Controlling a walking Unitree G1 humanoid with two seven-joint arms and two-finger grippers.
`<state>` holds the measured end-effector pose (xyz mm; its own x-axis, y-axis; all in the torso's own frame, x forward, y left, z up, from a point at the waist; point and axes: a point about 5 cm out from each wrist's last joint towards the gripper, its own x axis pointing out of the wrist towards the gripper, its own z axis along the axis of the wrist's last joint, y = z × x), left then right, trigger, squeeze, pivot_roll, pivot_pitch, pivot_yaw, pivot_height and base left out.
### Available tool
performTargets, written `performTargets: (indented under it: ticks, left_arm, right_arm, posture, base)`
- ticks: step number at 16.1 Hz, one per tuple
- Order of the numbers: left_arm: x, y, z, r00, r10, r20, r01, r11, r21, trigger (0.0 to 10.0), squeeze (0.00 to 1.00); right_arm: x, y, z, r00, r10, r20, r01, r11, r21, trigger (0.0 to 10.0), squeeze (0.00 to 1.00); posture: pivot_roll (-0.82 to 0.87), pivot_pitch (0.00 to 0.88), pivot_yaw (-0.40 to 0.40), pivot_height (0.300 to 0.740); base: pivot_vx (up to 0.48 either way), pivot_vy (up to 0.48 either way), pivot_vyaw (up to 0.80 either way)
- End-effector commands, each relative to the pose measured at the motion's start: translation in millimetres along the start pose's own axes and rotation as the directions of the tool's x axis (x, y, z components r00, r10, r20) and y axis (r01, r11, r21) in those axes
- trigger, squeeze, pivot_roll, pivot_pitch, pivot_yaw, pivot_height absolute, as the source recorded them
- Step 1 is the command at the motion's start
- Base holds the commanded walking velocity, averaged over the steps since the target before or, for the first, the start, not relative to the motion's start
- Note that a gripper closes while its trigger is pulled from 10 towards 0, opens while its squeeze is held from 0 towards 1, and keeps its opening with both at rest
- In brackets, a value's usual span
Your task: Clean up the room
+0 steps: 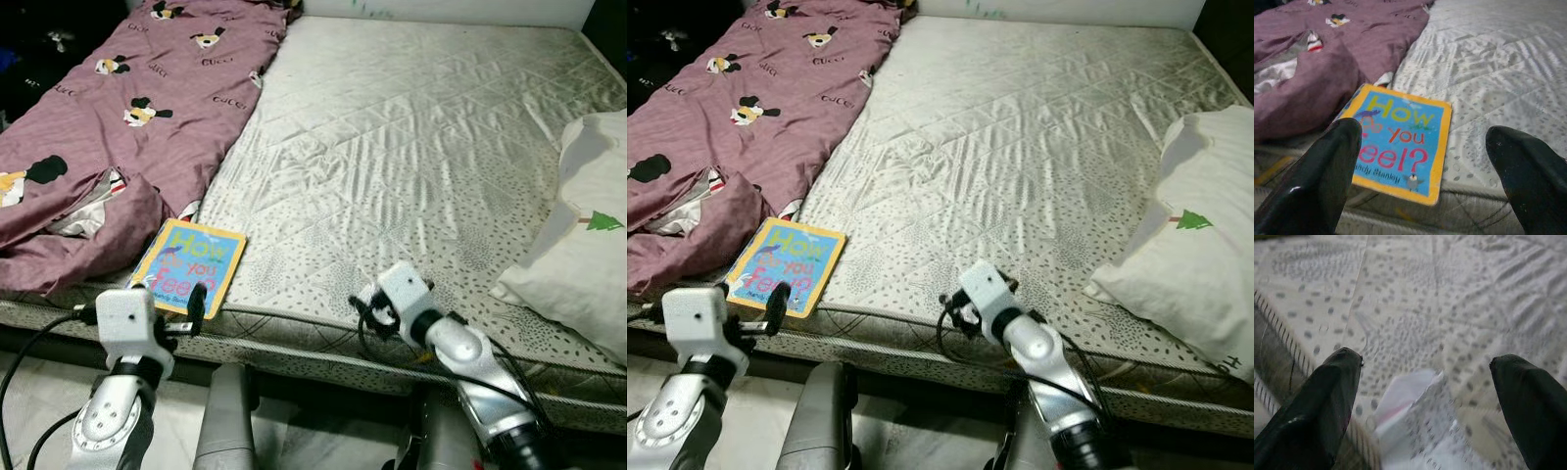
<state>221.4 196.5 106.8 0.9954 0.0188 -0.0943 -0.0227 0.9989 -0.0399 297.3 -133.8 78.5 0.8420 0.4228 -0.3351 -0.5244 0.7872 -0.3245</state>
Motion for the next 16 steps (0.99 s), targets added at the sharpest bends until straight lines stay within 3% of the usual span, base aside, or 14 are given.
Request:
performTargets:
  ticks: [1,4,10,11,16]
  left_arm:
    - [-2.6,-0.2,3,1.000,-0.008,0.001,0.008,1.000,0.014,10.0,0.00]
    - [-2.9,-6.4,6,0.999,-0.033,-0.004,0.033,0.999,0.006,10.0,0.00]
    - [-11.7,-4.1,7,0.999,-0.026,-0.023,0.027,1.000,0.013,10.0,0.00]
    - [-11.9,-6.7,7,0.999,-0.028,-0.026,0.028,1.000,0.010,10.0,0.00]
    - [-9.9,-2.5,10,1.000,-0.013,-0.024,0.013,1.000,0.017,10.0,0.00]
  right_arm:
    - [-0.6,2.1,-3,1.000,0.008,-0.005,-0.008,1.000,-0.015,10.0,0.00]
    - [6.1,4.1,0,1.000,0.024,-0.001,-0.024,0.997,-0.075,10.0,0.00]
    - [14.1,0.4,-14,0.996,0.041,-0.077,-0.054,0.983,-0.176,10.0,0.00]
    - [20.7,-4.2,-16,0.996,0.022,-0.091,-0.040,0.977,-0.208,0.0,0.00]
    - [29.1,-23.6,-17,0.991,-0.042,-0.125,0.008,0.965,-0.261,0.0,0.00]
  posture:
    - [0.15,0.142,0.020,0.540]
    - [0.15,0.157,0.024,0.540]
    - [0.16,0.202,0.028,0.540]
    - [0.17,0.208,0.026,0.540]
    - [0.18,0.209,0.021,0.540]
  base:
    - [0.000,0.000,0.00]
    - [0.000,0.000,0.00]
    - [0.000,0.000,0.00]
    - [0.000,0.000,0.00]
    - [0.000,0.000,0.00]
